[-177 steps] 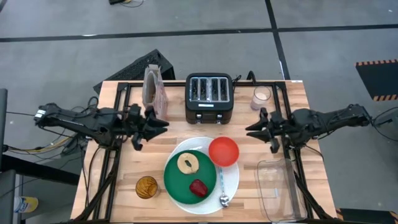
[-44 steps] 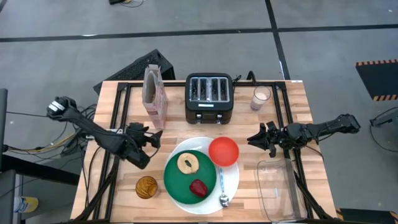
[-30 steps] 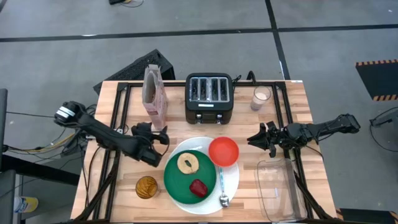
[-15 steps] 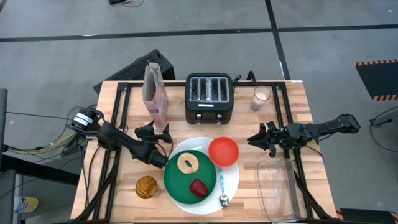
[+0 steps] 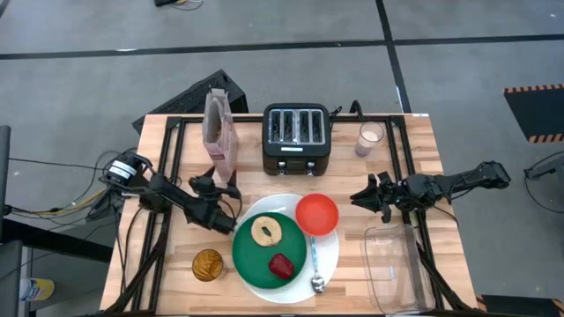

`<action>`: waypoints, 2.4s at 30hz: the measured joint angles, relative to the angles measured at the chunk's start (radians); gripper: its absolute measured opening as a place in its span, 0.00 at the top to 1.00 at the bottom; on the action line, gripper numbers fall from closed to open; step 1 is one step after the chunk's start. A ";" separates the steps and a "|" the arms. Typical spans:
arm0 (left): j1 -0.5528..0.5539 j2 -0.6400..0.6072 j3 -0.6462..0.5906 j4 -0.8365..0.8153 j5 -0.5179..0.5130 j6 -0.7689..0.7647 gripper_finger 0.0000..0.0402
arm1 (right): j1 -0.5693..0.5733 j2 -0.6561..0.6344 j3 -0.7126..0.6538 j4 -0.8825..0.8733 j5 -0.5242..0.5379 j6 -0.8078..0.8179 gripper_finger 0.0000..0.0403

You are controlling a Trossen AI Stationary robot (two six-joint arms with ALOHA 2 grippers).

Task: Arrange a breakfast setting
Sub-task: Pour the cereal from the cereal box into the orange bowl

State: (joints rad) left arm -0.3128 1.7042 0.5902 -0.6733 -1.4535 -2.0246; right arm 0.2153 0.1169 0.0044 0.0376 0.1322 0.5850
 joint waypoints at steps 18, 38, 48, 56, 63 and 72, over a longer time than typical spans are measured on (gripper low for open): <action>0.163 0.000 -0.040 0.232 -0.076 0.202 0.00 | 0.000 0.000 0.000 0.000 0.000 0.000 0.69; 0.263 -0.001 -0.040 0.373 0.024 0.371 0.09 | 0.000 0.000 0.000 0.000 0.000 0.000 0.69; 0.263 -0.001 -0.040 0.505 0.079 0.529 0.34 | 0.000 0.000 0.000 0.000 0.000 0.000 0.69; 0.263 -0.001 -0.040 0.561 0.085 0.600 0.50 | 0.000 0.000 0.000 0.000 0.000 0.000 0.69; 0.263 -0.001 -0.039 0.559 0.086 0.653 0.51 | 0.000 0.000 0.000 0.000 0.000 0.000 0.69; 0.266 -0.076 -0.039 0.507 0.146 0.708 0.51 | 0.000 0.000 0.000 0.000 0.000 0.000 0.69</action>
State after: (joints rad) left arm -0.0467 1.6281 0.5508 -0.1660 -1.3072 -1.3169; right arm 0.2151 0.1172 0.0047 0.0376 0.1322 0.5850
